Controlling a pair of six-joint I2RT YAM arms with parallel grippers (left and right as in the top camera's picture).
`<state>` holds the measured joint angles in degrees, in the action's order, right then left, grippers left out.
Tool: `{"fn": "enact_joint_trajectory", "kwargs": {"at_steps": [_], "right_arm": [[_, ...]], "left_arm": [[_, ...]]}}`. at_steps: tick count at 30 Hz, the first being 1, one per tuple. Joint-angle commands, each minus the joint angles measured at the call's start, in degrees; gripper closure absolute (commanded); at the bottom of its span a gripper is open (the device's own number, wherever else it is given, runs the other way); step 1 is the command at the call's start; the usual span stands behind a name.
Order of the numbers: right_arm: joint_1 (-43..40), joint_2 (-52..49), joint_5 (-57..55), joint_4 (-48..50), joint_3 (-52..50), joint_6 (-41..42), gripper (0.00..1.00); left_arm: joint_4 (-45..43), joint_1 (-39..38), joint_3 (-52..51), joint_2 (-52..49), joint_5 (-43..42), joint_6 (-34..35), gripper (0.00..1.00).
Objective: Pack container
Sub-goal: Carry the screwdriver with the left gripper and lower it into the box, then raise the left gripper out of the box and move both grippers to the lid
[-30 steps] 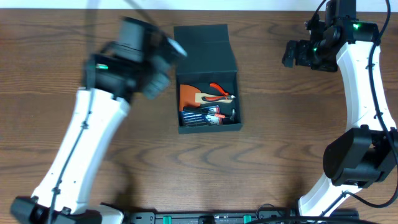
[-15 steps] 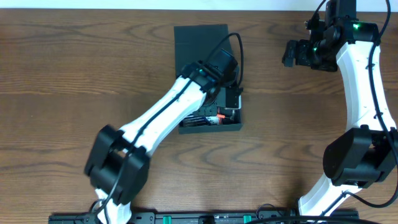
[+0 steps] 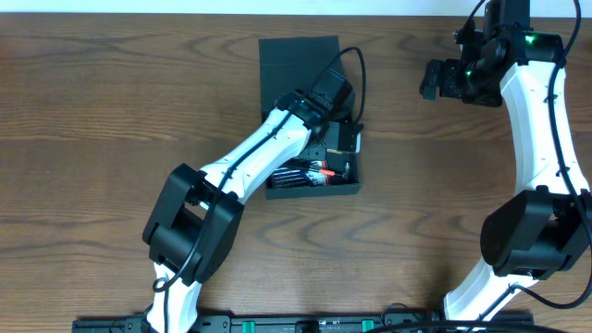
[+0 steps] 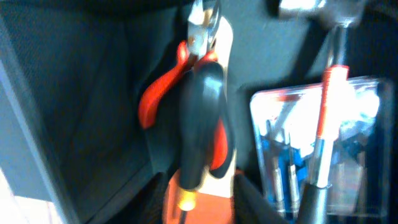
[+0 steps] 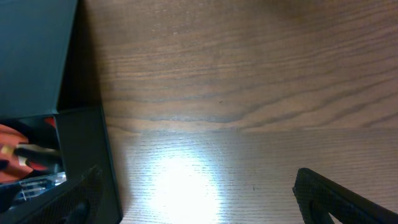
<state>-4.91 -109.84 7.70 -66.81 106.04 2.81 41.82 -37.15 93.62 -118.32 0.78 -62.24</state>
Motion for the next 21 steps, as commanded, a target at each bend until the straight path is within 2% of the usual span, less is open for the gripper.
{"fn": "enact_joint_trajectory", "kwargs": {"at_steps": [1, 4, 7, 10, 11, 13, 14, 15, 16, 17, 21], "right_arm": [[0.22, 0.02, 0.04, 0.07, -0.26, 0.37, 0.01], [0.28, 0.02, 0.04, 0.20, -0.26, 0.35, 0.01], [0.28, 0.02, 0.07, 0.50, -0.26, 0.37, 0.01], [0.28, 0.02, 0.26, 0.68, -0.26, 0.35, 0.01], [0.31, 0.02, 0.98, 0.83, -0.26, 0.35, 0.09], [0.37, 0.02, 4.02, 1.51, -0.26, 0.37, 0.50], [0.42, -0.02, 6.60, 2.12, -0.31, 0.39, 0.73], [0.46, -0.15, 10.08, 3.15, -0.44, 0.39, 0.93], [0.48, -0.39, 13.57, 4.28, -0.52, 0.39, 0.99], [0.52, -0.87, 16.41, 5.51, -0.52, 0.44, 0.99], [0.83, -3.69, 18.67, 10.01, -0.52, 5.44, 0.99]], "left_arm": [[-0.55, 1.16, 0.00, 0.09, 3.54, 2.23, 0.34], [-1.27, 1.14, 0.09, 2.45, 9.05, 8.04, 0.26], [-1.84, 1.64, 0.13, 7.17, 15.30, 11.96, 0.27], [-3.04, 3.61, 0.13, 13.14, 18.82, 18.51, 0.33], [-3.63, 4.72, 0.13, 15.02, 18.80, 21.42, 0.38], [-5.29, 8.04, 0.13, 18.80, 18.38, 29.46, 0.46], [-5.70, 9.94, 0.13, 20.20, 17.09, 32.54, 0.57], [-5.95, 12.50, 0.13, 21.46, 14.25, 35.63, 0.72], [-6.05, 14.97, 0.13, 22.18, 10.91, 38.21, 0.90], [-6.16, 17.49, 0.11, 22.49, 7.08, 40.89, 0.94], [-6.45, 28.72, 0.11, 20.33, -13.88, 49.22, 0.94]]}}
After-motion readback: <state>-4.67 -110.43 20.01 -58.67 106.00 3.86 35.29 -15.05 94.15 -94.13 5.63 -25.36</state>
